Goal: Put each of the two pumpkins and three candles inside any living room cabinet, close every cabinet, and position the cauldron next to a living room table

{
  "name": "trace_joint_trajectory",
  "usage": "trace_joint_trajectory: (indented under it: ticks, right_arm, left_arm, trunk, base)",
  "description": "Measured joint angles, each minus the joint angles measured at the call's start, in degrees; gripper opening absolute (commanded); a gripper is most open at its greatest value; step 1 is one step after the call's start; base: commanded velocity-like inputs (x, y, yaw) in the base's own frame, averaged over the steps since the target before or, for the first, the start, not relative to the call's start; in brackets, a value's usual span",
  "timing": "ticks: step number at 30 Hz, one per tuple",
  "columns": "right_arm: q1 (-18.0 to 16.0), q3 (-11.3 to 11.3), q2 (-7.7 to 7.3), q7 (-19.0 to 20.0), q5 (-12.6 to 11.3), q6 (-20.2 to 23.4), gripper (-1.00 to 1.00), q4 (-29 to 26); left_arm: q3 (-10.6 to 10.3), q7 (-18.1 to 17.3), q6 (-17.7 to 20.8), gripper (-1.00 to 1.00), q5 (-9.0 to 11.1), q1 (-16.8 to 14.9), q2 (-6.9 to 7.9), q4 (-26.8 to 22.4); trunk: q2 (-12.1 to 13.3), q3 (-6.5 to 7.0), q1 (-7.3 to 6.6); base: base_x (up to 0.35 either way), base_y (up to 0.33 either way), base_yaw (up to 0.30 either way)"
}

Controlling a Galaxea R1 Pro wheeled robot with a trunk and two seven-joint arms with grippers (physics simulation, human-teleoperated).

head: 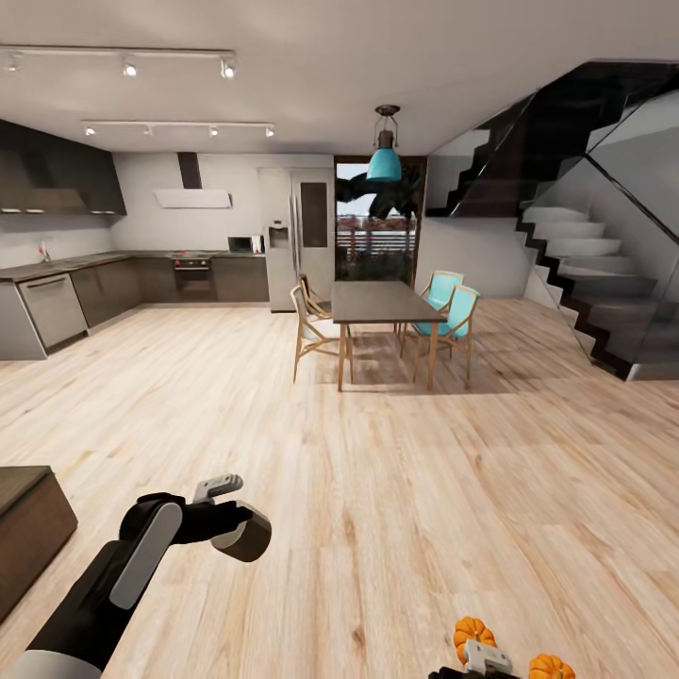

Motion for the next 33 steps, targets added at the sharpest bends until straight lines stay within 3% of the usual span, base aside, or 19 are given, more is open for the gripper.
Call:
trace_joint_trajectory:
  ticks: [19,25,29,33]
  right_arm:
    - [0.0,0.16,-0.08,1.54,-0.05,-2.33,1.0,-0.05]
    - [0.0,0.32,-0.02,2.02,-0.09,-2.34,1.0,-0.06]
    - [0.01,4.23,0.22,2.3,-0.15,-2.9,1.0,-0.06]
    - [0.01,6.42,0.6,2.46,-0.27,-4.75,1.0,0.07]
  left_arm:
    - [0.21,0.04,0.0,-1.0,0.09,0.0,-0.41,0.05]
    - [0.17,0.17,-0.01,-1.0,2.9,0.0,-0.39,0.07]
    - [0.17,0.25,0.01,-1.0,3.89,0.0,-0.2,0.06]
    - [0.1,0.26,0.0,-1.0,4.12,0.0,-0.24,0.06]
  trunk:
    - [-7.63,-3.41,4.18]
    - [-10.03,-4.49,5.49]
    - [-11.64,-5.21,6.39]
    - [-13.24,-5.93,7.27]
  base:
    - [0.0,0.0,0.0]
    - [0.0,0.0,0.0]
    - [-0.082,0.0,0.0]
    - [-0.185,0.0,0.0]
